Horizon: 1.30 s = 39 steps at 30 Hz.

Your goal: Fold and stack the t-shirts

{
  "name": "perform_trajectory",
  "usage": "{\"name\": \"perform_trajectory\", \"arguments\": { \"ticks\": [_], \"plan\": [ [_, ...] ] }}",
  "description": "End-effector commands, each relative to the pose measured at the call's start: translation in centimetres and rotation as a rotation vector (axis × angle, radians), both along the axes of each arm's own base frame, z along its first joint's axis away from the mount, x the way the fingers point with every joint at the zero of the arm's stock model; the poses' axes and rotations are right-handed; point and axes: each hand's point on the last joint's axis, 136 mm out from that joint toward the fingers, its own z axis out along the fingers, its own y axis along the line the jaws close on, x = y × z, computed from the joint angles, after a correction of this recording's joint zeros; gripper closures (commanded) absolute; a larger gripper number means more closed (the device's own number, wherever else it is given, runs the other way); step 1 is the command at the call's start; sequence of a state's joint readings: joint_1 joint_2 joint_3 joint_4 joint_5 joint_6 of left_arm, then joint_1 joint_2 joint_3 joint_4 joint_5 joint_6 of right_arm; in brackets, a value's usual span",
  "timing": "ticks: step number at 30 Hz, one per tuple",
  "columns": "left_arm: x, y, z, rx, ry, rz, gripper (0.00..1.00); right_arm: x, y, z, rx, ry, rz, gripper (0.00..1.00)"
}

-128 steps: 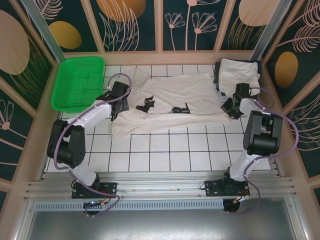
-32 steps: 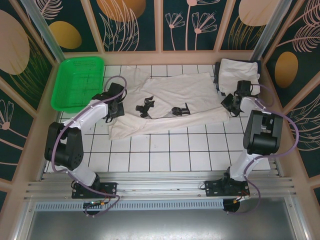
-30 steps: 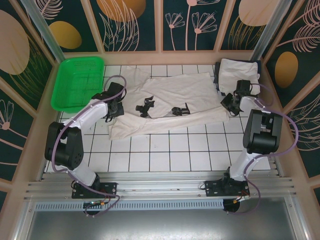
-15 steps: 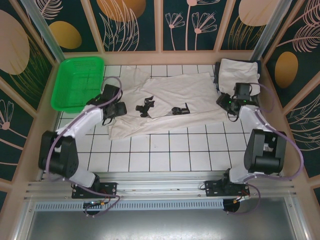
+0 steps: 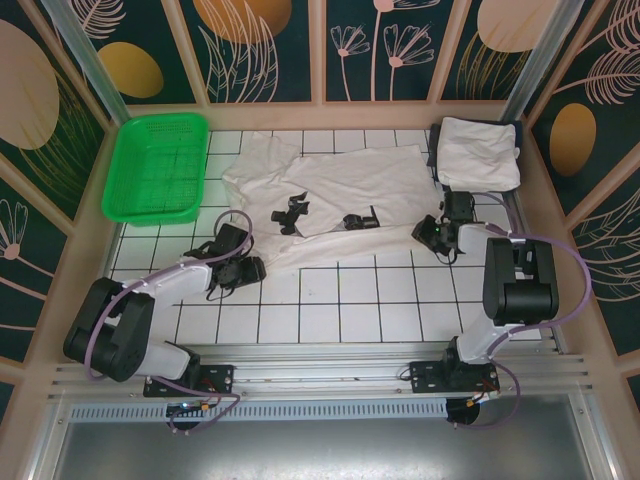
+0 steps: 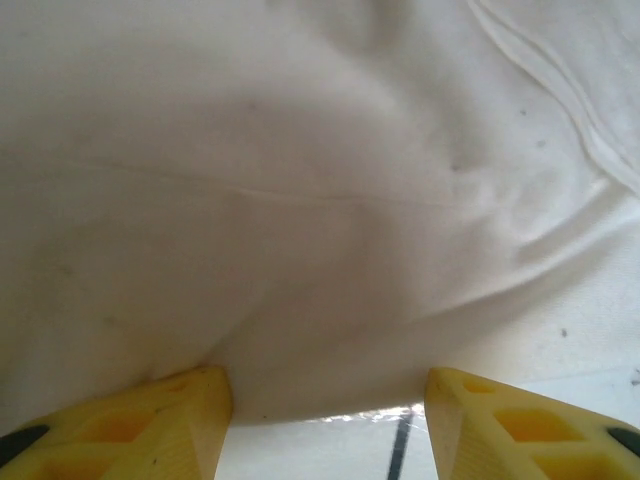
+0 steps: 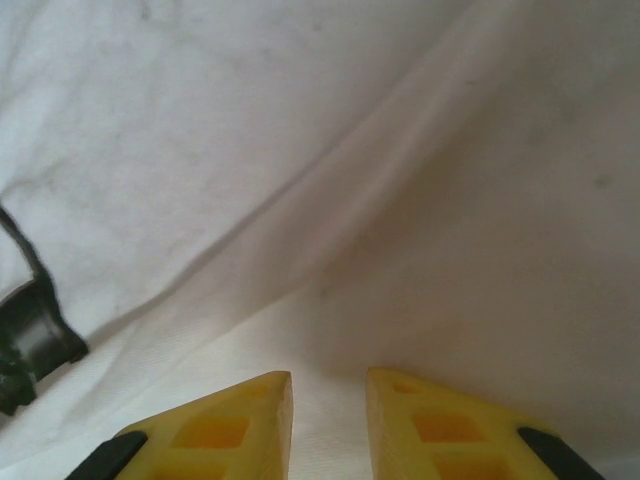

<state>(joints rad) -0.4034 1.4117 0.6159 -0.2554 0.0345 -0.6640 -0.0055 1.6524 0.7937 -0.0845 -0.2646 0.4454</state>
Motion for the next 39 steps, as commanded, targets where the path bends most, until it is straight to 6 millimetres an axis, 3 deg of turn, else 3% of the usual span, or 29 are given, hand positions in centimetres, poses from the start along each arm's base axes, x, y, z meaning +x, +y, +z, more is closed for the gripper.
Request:
{"name": "perform_trajectory", "arguments": {
  "ticks": [1,6,12,18,21,24,28,32,39],
  "plan": [
    [-0.2,3.5,-1.5,0.106,0.033,0.093,0.46,-0.8,-0.7,-1.1,0.027,0.018,-0.026,0.76],
    [-1.1,5.5,-2.1,0.169,0.072,0.138,0.48,-3.1,-0.9,-2.4,0.029,0.083,-0.043,0.82],
    [-1.7,6.2,-1.9,0.195,0.091,0.135,0.45,-6.7,0.1,-3.7,0.073,0.171,-0.055,0.88],
    [-1.6,7.9,-2.3,0.285,0.137,0.176,0.51,-10.1,-0.1,-3.6,0.054,0.206,-0.085,0.89],
    [-1.8,8.4,-1.4,0.272,0.098,0.229,0.52,-11.4,0.5,-2.5,0.073,0.195,-0.083,0.89],
    [-1.1,7.8,0.1,0.215,0.045,0.249,0.50,-10.6,0.6,0.4,0.054,0.129,-0.076,0.88],
    [1.3,6.0,2.5,0.135,-0.032,0.194,0.50,-7.7,0.3,3.0,0.023,0.067,-0.052,0.86],
    [3.1,4.9,3.3,0.115,-0.052,0.155,0.44,-5.3,0.4,2.5,0.011,0.070,-0.026,0.86],
    [5.5,4.2,2.6,0.132,-0.043,0.114,0.42,-1.8,0.3,1.7,-0.004,0.064,-0.021,0.86]
  ]
}}
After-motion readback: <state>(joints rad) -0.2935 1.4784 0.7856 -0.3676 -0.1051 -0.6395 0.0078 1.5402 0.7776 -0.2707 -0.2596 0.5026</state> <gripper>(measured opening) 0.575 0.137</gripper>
